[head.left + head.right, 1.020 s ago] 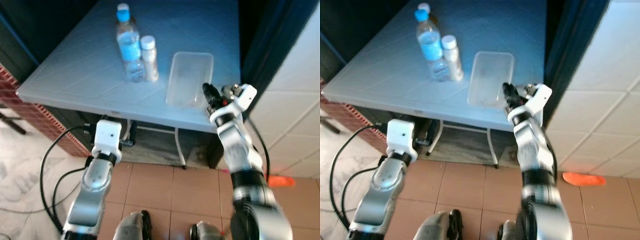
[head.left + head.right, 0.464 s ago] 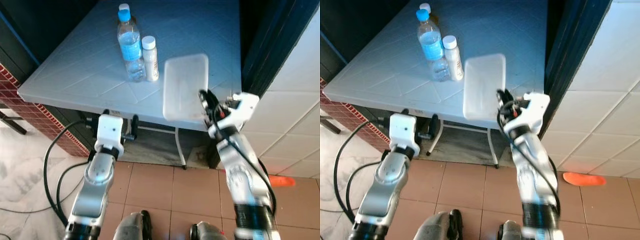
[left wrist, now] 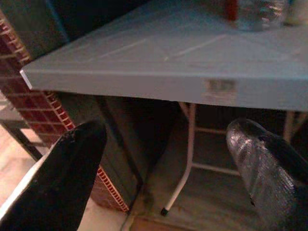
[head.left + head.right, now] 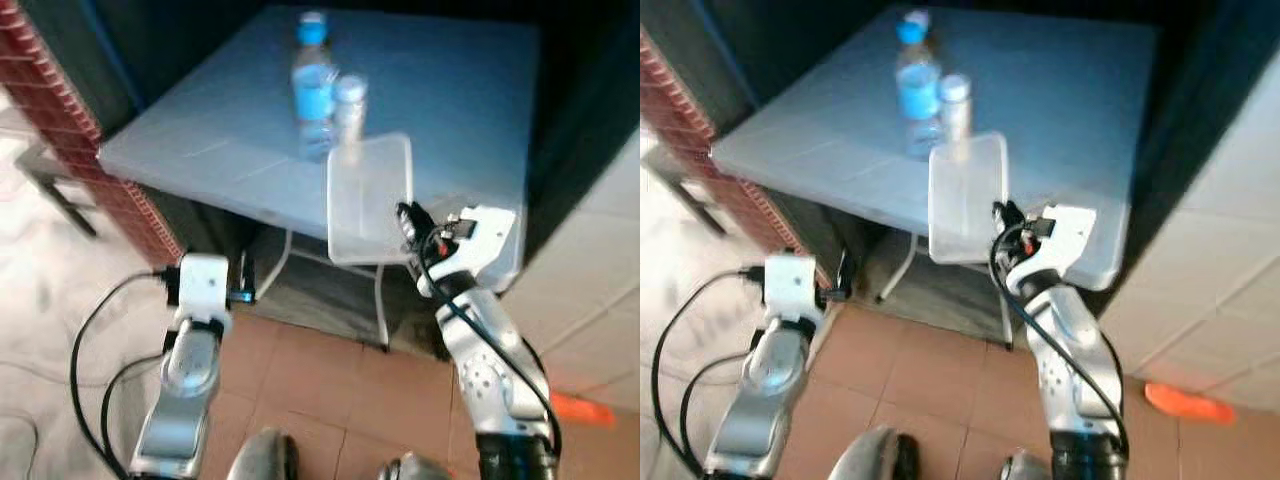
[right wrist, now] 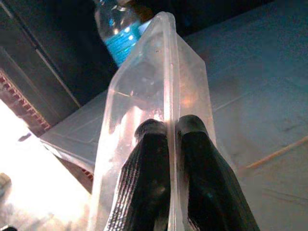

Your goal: Restocking fridge

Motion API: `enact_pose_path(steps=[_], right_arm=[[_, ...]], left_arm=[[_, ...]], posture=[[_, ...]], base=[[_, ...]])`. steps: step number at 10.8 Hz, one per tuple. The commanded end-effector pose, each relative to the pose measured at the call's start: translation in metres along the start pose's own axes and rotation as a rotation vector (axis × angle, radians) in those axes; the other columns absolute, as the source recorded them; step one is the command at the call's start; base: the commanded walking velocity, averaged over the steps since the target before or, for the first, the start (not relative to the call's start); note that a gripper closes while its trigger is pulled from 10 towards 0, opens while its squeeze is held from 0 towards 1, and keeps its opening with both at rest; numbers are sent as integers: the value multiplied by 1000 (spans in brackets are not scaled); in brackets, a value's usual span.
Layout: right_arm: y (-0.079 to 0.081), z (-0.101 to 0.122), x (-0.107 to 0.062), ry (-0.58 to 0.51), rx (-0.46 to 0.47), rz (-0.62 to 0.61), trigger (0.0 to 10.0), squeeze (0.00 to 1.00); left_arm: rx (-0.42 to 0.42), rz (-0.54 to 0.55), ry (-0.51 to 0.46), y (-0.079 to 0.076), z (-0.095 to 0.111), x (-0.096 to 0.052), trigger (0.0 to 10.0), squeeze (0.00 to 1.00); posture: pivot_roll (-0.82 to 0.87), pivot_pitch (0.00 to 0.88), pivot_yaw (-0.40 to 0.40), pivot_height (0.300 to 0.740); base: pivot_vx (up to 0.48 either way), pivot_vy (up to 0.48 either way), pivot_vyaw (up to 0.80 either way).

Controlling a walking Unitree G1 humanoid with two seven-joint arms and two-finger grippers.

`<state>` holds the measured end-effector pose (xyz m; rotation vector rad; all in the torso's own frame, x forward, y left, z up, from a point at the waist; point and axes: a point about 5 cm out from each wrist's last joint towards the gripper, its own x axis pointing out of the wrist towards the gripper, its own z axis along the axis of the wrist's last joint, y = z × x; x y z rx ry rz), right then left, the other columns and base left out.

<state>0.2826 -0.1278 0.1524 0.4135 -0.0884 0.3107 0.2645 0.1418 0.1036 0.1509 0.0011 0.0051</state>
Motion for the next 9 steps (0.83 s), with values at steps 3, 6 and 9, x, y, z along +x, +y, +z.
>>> enact_pose_path(steps=[3, 6, 9], right_arm=[[9, 1, 5, 5, 3, 33, 10000, 0], [7, -2, 0, 26, -19, 38, 10000, 0], [3, -9, -2, 51, -76, 59, 10000, 0]], left_arm=[[19, 16, -2, 2, -2, 2, 10000, 0], [-34, 34, 26, -4, -6, 0, 10000, 0], [-7, 21, 15, -4, -9, -5, 10000, 0]], posture=[[-76, 78, 78, 740], [-80, 61, 66, 740], [-52, 42, 37, 740]], base=[[0, 0, 800], [0, 0, 800], [0, 0, 800]])
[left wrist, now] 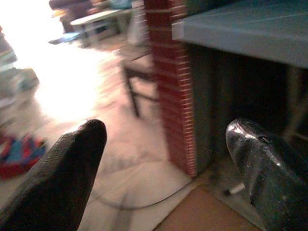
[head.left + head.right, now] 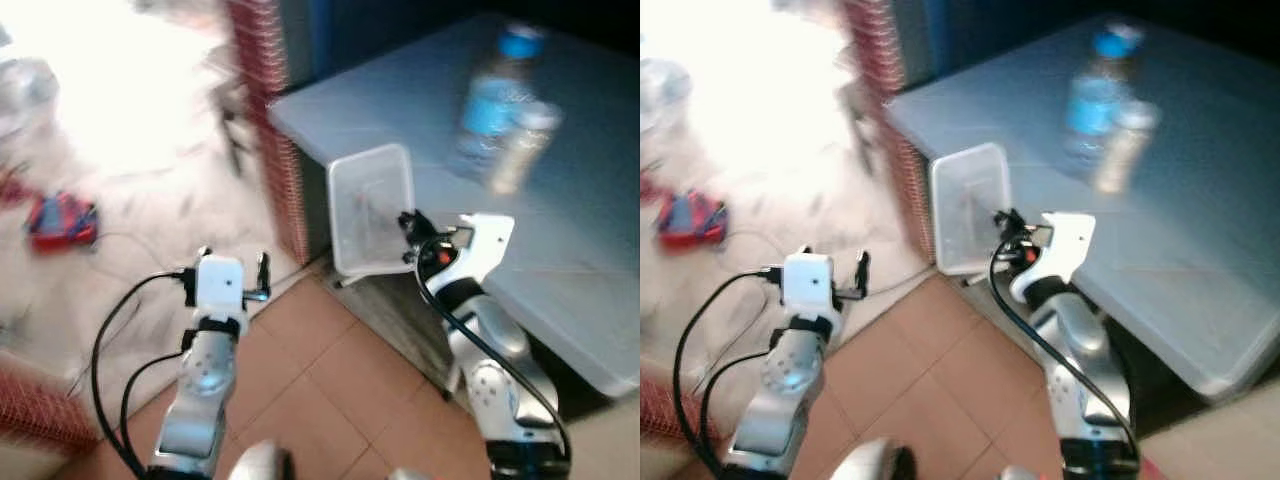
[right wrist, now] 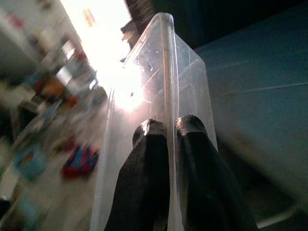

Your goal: Restocking fridge

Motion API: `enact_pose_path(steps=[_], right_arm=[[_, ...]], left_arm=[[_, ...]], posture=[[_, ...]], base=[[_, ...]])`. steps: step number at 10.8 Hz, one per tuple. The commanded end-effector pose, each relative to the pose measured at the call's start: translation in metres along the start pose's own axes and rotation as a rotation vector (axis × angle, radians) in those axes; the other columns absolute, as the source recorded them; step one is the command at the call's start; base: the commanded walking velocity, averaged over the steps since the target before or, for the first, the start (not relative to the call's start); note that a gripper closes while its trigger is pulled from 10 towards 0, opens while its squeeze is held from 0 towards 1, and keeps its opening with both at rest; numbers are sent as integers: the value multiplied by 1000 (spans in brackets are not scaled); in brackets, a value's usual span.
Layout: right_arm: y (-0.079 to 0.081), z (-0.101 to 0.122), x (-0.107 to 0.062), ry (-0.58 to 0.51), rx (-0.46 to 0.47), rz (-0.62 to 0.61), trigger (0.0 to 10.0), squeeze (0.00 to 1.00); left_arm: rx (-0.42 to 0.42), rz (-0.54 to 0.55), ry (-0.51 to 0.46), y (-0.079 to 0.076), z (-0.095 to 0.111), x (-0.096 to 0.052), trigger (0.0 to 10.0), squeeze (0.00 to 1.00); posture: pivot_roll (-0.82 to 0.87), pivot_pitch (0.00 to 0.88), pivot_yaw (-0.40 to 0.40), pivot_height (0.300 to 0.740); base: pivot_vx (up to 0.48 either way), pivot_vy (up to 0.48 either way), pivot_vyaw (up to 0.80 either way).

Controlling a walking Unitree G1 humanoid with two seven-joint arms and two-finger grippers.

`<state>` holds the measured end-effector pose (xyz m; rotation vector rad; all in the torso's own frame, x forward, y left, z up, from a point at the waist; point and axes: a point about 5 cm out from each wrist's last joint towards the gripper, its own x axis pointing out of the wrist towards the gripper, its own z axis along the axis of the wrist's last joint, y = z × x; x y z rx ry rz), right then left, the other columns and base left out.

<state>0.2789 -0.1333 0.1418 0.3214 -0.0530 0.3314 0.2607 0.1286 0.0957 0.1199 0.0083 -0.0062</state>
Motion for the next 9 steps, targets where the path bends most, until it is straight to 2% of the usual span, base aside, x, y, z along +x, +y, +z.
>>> enact_pose_path(steps=[1, 2, 3, 4, 5, 6, 8, 9], right_arm=[[9, -3, 4, 8, 8, 48, 10000, 0], [9, -8, 5, 28, -23, 67, 10000, 0], [6, -12, 8, 51, 0, 39, 10000, 0], [7, -15, 12, 67, -22, 46, 10000, 0], [8, -16, 18, 79, -73, 13, 10000, 0], [13, -15, 20, 73, -55, 45, 10000, 0], [10, -23, 14, 108, -71, 5, 10000, 0], [9, -26, 12, 108, -12, -5, 10000, 0]], left_arm=[[17, 58, 15, 16, -4, -5, 10000, 0], [6, 95, 42, 27, -10, -16, 10000, 0], [10, 142, 38, 34, -10, -19, 10000, 0], [11, 167, 25, 36, -9, -18, 10000, 0], [-19, 140, 34, 32, -7, -15, 10000, 0], [-1, 121, 14, 31, -3, -15, 10000, 0], [5, 121, 25, 34, -4, -19, 10000, 0], [7, 119, 37, 33, -6, -19, 10000, 0]], posture=[[-40, 42, 26, 740], [-12, 44, 5, 740], [7, 51, -9, 740], [7, 55, -14, 740], [7, 60, -12, 740], [0, 65, -12, 740], [-10, 81, 9, 740], [-19, 83, 5, 740]], base=[[0, 0, 800], [0, 0, 800], [0, 0, 0], [0, 0, 0], [0, 0, 0], [0, 277, 0], [0, 435, 0], [0, 428, 0]])
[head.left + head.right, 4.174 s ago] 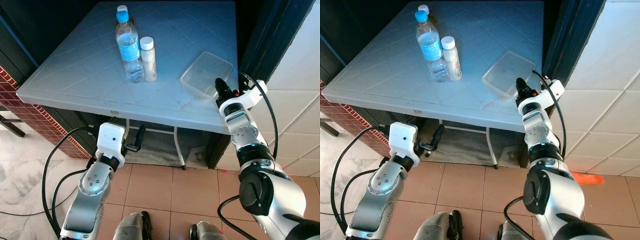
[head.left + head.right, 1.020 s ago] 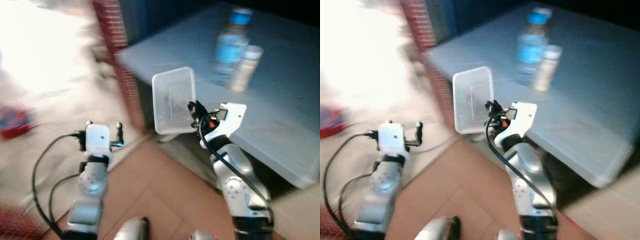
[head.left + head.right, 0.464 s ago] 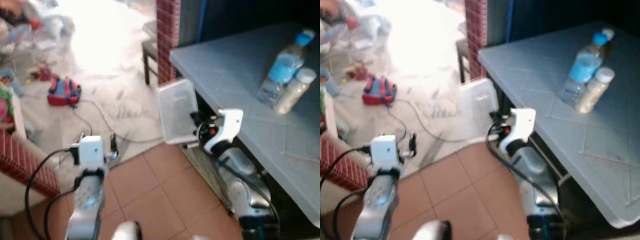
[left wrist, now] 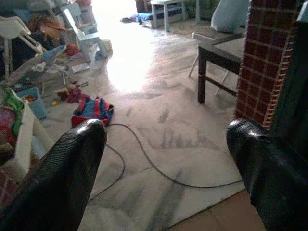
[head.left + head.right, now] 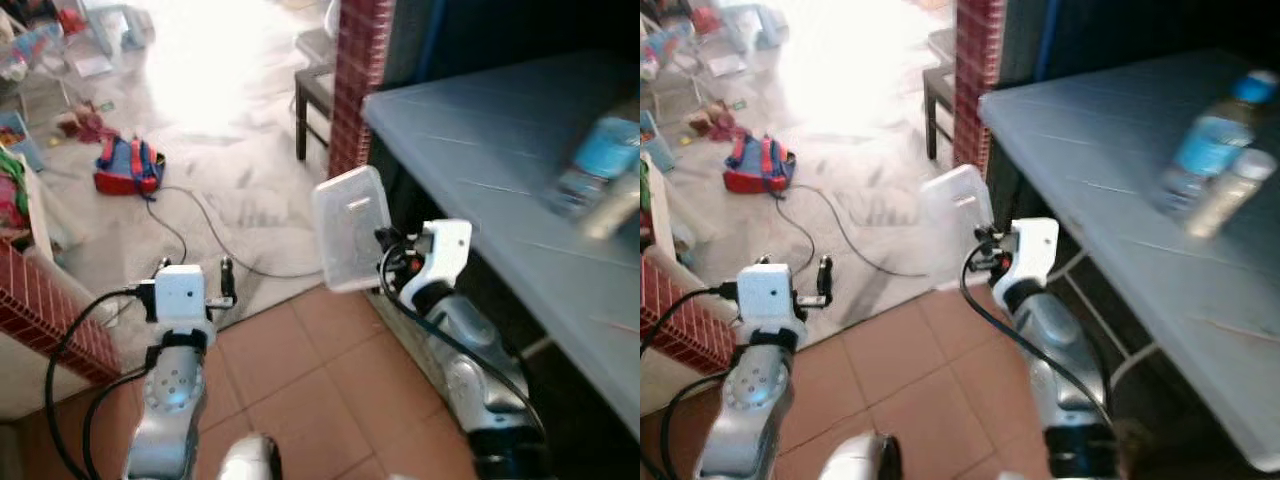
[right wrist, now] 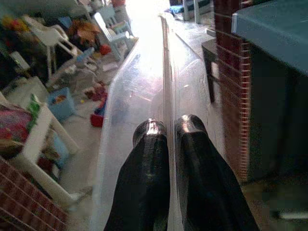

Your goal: Restocking fridge

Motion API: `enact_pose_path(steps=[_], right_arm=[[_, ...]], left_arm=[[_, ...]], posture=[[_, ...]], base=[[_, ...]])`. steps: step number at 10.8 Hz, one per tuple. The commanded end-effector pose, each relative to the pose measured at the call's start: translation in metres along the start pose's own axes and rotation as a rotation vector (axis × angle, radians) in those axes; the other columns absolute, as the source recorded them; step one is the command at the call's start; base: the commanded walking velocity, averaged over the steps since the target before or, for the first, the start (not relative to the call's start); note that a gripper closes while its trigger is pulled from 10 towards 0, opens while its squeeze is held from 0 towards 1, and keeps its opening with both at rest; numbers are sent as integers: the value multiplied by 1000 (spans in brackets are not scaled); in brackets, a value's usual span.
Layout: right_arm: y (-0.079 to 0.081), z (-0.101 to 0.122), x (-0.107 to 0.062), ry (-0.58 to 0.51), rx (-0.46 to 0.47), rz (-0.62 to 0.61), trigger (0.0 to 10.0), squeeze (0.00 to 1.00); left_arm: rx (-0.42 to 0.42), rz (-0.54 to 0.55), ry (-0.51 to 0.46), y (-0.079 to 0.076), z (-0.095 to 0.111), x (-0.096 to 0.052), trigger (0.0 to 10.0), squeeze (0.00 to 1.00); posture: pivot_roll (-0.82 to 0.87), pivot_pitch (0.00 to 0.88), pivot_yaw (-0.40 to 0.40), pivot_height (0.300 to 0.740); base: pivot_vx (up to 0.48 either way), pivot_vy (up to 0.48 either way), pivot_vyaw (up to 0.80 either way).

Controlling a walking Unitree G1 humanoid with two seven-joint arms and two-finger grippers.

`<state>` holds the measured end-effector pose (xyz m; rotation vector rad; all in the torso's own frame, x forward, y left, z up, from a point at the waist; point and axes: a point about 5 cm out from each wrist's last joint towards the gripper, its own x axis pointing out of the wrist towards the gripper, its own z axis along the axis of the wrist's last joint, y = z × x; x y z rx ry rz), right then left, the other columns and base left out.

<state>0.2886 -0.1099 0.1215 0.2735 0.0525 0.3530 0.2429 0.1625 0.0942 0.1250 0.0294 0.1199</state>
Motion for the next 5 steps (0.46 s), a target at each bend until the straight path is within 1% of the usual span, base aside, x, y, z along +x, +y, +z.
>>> enact_pose_path(steps=[1, 2, 3, 4, 5], right_arm=[[-5, 0, -4, 12, -27, -17, 10000, 0], [-9, 1, -9, 43, -57, 30, 10000, 0], [-13, 2, -11, 9, -8, 23, 10000, 0], [-15, 2, -12, 0, -3, 4, 10000, 0], [-11, 2, -12, 1, -14, 16, 10000, 0]], left_arm=[[3, -9, 8, -1, -1, 0, 10000, 0], [4, -15, 9, -4, -1, 0, 10000, 0], [7, -27, 12, -7, -2, 1, 10000, 0], [20, -31, 8, -9, -2, 2, 10000, 0], [24, -48, 1, -10, -1, 3, 10000, 0]], posture=[[-25, 79, 3, 740], [-32, 69, 1, 740], [-34, 65, 0, 740], [-37, 67, 1, 740], [-44, 77, 12, 740]], base=[[0, 398, 0], [0, 0, 0], [0, 0, 425], [0, 0, 775], [0, 0, 781]])
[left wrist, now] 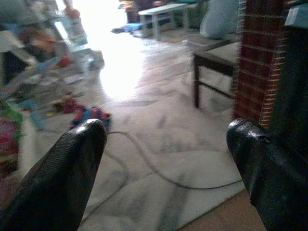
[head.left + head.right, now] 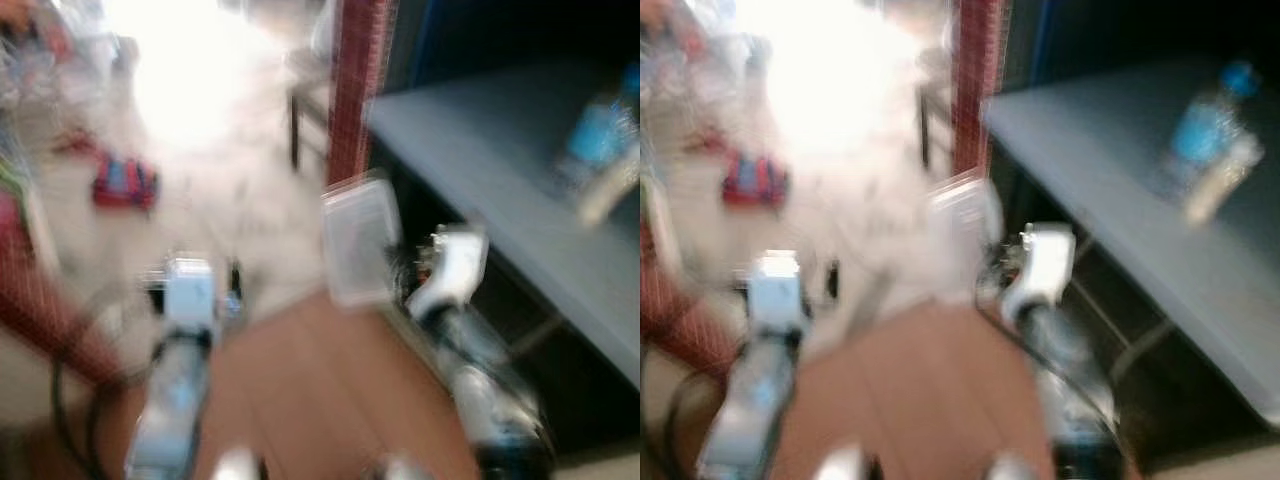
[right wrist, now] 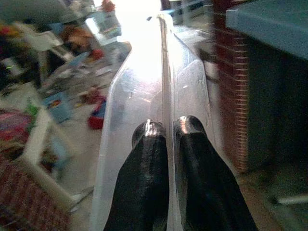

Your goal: Restocking fridge

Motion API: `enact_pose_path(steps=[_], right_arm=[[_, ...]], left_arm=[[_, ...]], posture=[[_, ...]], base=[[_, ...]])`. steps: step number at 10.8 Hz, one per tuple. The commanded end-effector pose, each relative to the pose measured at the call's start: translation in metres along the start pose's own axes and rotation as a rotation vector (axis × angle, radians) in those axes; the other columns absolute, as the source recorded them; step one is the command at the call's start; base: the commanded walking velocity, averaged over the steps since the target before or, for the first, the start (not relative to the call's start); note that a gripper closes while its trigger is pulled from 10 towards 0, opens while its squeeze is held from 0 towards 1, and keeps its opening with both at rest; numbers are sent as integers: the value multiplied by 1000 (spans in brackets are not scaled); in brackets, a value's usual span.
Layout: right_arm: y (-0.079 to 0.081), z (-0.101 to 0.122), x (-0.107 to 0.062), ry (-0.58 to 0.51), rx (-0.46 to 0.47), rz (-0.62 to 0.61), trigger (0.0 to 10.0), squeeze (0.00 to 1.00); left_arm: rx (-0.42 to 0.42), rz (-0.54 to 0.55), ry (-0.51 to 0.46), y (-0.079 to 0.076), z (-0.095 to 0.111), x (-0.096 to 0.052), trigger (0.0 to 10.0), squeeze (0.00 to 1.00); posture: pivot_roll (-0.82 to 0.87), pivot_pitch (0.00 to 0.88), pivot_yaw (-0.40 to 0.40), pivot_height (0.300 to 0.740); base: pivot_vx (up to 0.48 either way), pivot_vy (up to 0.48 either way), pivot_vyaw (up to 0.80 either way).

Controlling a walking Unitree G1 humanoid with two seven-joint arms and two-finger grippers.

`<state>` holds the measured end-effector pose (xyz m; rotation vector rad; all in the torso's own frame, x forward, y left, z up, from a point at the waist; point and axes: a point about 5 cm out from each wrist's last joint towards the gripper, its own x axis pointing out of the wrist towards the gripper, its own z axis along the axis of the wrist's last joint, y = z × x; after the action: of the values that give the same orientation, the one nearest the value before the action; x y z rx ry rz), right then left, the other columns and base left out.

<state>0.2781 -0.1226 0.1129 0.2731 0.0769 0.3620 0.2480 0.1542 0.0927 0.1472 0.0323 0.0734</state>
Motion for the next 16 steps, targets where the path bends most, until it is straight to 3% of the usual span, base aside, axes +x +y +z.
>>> enact_pose_path(steps=[1, 7, 11, 13, 15, 16], right_arm=[[0, 8, 1, -24, -17, 11, 10000, 0], [6, 10, 11, -49, 20, 9, 10000, 0], [-3, 7, 8, -37, 48, -47, 10000, 0], [-7, 6, 8, -18, -9, -82, 10000, 0], [-18, 4, 3, -37, -161, -131, 10000, 0], [-20, 5, 3, -43, -186, -134, 10000, 0]], left_arm=[[-8, -14, 8, -2, -1, -2, 10000, 0], [-8, -32, 17, -5, 1, 4, 10000, 0], [-4, -51, 24, -5, -1, 2, 10000, 0], [-4, -55, 34, -7, -2, 3, 10000, 0], [-4, -87, 1, -12, -1, 5, 10000, 0], [-4, -96, -9, -13, 0, 5, 10000, 0]], posture=[[-43, 77, 13, 740], [-49, 104, 46, 740], [-46, 107, 40, 740], [-46, 102, 35, 740], [-38, 60, 8, 740], [-37, 56, 5, 740]], base=[[0, 0, 788], [0, 0, 800], [0, 480, 0], [0, 480, 0], [0, 240, 0], [0, 0, 0]])
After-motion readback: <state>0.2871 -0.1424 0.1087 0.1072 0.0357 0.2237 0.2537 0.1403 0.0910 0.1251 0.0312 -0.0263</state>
